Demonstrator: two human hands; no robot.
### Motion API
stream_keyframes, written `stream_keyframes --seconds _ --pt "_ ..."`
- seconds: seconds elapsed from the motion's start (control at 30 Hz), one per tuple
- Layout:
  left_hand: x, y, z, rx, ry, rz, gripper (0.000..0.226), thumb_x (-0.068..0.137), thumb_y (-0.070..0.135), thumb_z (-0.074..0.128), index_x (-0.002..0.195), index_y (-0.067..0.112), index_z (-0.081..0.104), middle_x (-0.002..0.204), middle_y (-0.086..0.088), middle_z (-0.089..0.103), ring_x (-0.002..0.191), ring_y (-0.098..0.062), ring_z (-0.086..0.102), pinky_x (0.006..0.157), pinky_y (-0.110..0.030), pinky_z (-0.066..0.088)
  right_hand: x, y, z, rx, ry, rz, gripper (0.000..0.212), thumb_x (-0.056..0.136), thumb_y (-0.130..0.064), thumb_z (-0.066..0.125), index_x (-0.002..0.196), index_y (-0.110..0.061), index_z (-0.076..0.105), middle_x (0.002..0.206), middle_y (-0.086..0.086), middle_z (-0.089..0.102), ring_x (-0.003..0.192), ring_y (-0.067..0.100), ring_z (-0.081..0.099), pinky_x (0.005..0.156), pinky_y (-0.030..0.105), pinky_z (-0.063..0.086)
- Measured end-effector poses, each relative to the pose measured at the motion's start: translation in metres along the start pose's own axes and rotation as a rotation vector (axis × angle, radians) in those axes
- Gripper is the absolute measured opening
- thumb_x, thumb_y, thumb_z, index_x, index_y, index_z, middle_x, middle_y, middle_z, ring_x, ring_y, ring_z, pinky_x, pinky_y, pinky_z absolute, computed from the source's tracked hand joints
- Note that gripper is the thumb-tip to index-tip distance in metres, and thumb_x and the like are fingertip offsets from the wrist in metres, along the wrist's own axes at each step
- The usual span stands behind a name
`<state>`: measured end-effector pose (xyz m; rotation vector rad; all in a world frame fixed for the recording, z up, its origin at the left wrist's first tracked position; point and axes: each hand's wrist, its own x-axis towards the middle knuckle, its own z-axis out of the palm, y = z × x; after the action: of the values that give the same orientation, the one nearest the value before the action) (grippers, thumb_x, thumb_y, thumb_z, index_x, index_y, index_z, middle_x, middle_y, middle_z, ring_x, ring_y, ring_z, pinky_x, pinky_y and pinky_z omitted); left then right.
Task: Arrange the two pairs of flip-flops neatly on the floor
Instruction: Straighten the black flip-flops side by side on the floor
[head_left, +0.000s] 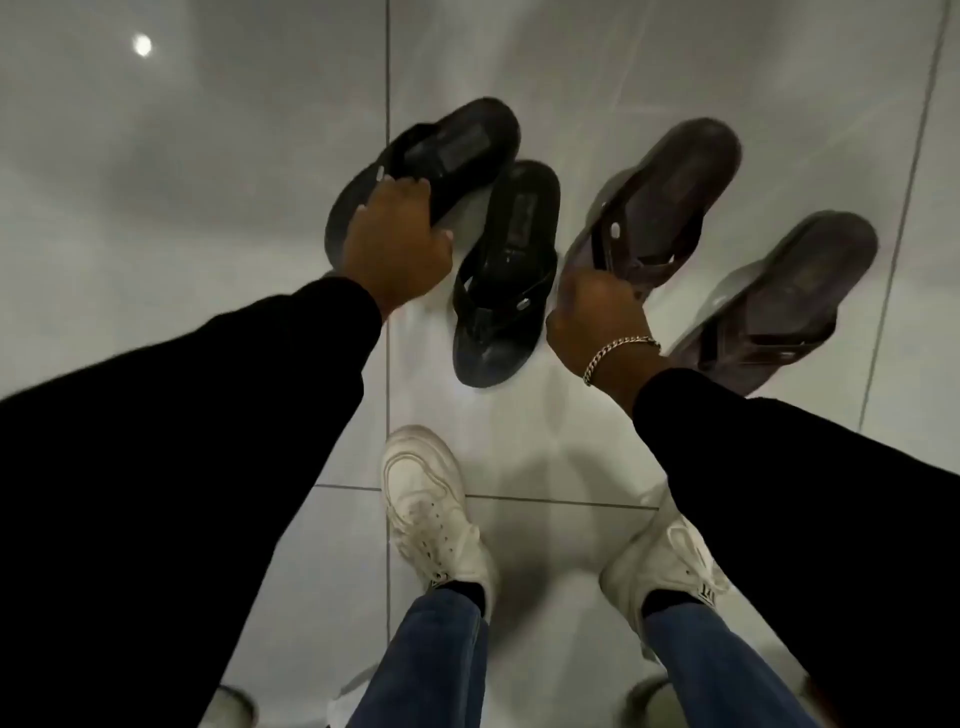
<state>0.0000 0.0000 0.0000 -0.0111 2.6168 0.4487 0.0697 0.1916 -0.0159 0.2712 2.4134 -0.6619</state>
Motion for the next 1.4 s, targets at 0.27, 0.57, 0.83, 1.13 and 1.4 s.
stream_keyframes --seconds 0.27,0.57,0.83,1.13,1.4 --pt "0.009 -0.009 0.037 0.189 0.088 0.010 0.048 0.086 0.047 0.057 0.104 0.002 0.062 0.106 -0.022 0.065 0.106 -0.040 0.058 0.095 -0.050 0.048 -0.043 0.032 0.059 -0.195 -0.034 -0.013 0.046 0.079 -0.012 0.055 0.124 -0.002 0.050 0.133 0.021 0.050 0.118 0.038 0.049 0.092 0.044 0.049" --pt "0.010 0.004 0.054 0.083 0.102 -0.023 0.017 0.084 0.023 0.059 0.086 0.007 0.065 0.086 -0.016 0.070 0.084 -0.037 0.065 0.089 -0.041 0.050 -0.050 0.048 0.094 -0.343 -0.157 -0.090 0.075 0.085 -0.016 0.054 0.149 -0.001 0.016 0.160 0.019 0.012 0.147 0.037 0.015 0.113 0.049 0.033" --pt "0.005 0.000 0.064 0.098 0.151 -0.087 0.010 0.084 0.017 0.054 0.074 0.017 0.053 0.079 -0.012 0.068 0.079 -0.035 0.063 0.094 -0.041 0.038 -0.045 0.055 0.091 -0.382 -0.209 -0.115 0.073 0.086 -0.019 0.056 0.147 -0.001 0.021 0.161 0.018 0.010 0.147 0.037 0.014 0.113 0.048 0.031" --pt "0.012 -0.036 0.053 0.097 0.242 -0.216 0.018 0.086 0.020 0.053 0.083 0.006 0.063 0.085 -0.018 0.069 0.082 -0.038 0.060 0.086 -0.040 0.041 -0.044 0.050 0.095 -0.355 -0.200 -0.092 0.070 0.085 -0.015 0.052 0.147 -0.001 0.022 0.161 0.018 0.011 0.148 0.035 0.012 0.114 0.046 0.032" --pt "0.012 -0.072 0.037 0.054 0.257 -0.362 0.023 0.088 0.020 0.055 0.089 0.001 0.066 0.092 -0.021 0.070 0.090 -0.040 0.061 0.092 -0.044 0.046 -0.044 0.049 0.094 -0.368 -0.204 -0.093 0.069 0.084 -0.012 0.048 0.147 0.000 0.022 0.160 0.019 0.010 0.148 0.035 0.011 0.115 0.045 0.033"
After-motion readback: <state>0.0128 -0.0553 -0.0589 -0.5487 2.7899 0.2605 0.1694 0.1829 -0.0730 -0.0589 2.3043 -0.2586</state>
